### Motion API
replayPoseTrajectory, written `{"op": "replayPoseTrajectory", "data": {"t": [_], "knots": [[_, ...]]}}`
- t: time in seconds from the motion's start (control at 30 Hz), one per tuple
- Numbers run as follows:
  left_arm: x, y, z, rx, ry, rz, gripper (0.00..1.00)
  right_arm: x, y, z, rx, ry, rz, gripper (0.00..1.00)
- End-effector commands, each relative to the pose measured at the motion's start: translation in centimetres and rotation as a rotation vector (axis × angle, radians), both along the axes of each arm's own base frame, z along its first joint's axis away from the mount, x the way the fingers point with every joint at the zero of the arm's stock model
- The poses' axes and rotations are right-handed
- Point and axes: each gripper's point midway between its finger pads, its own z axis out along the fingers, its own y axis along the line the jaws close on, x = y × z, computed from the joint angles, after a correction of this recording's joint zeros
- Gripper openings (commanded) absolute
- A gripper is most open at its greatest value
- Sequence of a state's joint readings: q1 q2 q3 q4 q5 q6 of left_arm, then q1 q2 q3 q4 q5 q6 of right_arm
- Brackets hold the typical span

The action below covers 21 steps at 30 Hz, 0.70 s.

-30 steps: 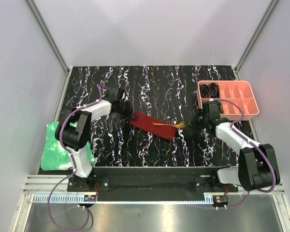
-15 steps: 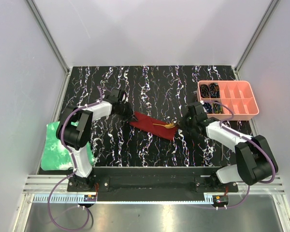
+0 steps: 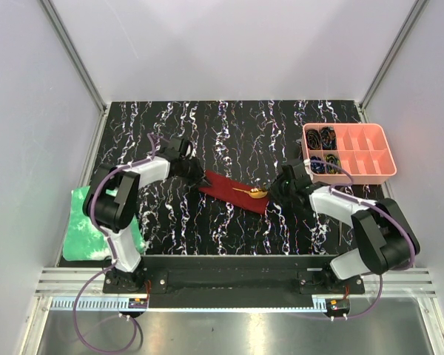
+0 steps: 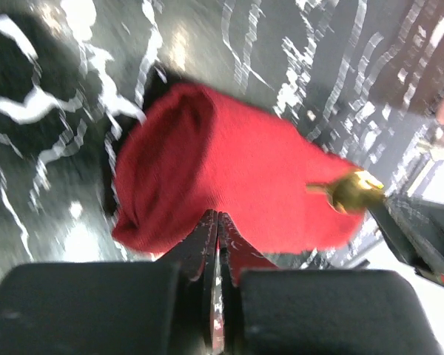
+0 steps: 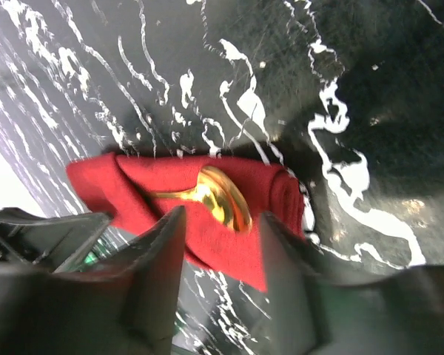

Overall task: Fold the napkin into a case and place the utensils inside
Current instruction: Pick up the spoon from the folded napkin, then pick up the fork from the corner of the board.

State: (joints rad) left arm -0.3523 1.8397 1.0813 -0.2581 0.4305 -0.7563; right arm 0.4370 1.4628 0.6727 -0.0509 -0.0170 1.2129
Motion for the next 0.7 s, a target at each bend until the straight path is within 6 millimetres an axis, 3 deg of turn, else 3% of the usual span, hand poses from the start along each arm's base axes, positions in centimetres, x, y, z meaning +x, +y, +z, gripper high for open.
{"op": "replayPoseTrajectory", "data": {"t": [0.0, 0.03, 0.07, 0.1, 0.13, 0.17, 0.2, 0.3, 0.33, 0.43, 0.67], "knots": [[-1.1, -1.6, 6.4, -0.15, -0.107, -0.043, 0.13, -0.5, -1.4, 3.5, -0.057, -0.111, 0.019, 0.6], [-1.5, -1.8, 8.6, -0.18, -0.161, -0.055, 0.17, -2.0, -2.7, 3.1, -0.113, -0.065, 0.019, 0.67], [-2.0, -1.8, 9.6, -0.193, -0.183, -0.064, 0.26, -2.7, -3.6, 4.8, -0.14, -0.112, 0.025, 0.77], [-2.6, -2.2, 10.7, -0.209, -0.21, -0.092, 0.29, -3.1, -5.7, 5.0, -0.197, -0.111, -0.028, 0.81], [-3.1, -2.3, 12.6, -0.229, -0.261, -0.107, 0.31, -4.8, -7.6, 4.3, -0.256, -0.056, -0.05, 0.86], [-3.7, -2.7, 13.4, -0.236, -0.292, -0.128, 0.34, -5.2, -9.2, 5.4, -0.273, -0.086, -0.106, 0.95], [-4.2, -3.0, 14.2, -0.249, -0.314, -0.147, 0.36, -5.5, -12.1, 4.9, -0.291, -0.049, -0.194, 0.97], [-5.8, -4.5, 16.8, -0.292, -0.38, -0.225, 0.38, -7.7, -16.8, 4.1, -0.341, 0.04, -0.309, 1.0], [-6.2, -4.9, 17.5, -0.298, -0.4, -0.246, 0.39, -8.4, -19.3, 3.5, -0.372, 0.09, -0.366, 1.0], [-7.6, -5.8, 17.0, -0.314, -0.382, -0.3, 0.4, -8.9, -23.7, 2.3, -0.371, 0.182, -0.495, 1.0], [-8.9, -6.6, 16.7, -0.377, -0.338, -0.358, 0.4, -7.2, -28.2, 0.7, -0.423, 0.28, -0.49, 1.0]]}}
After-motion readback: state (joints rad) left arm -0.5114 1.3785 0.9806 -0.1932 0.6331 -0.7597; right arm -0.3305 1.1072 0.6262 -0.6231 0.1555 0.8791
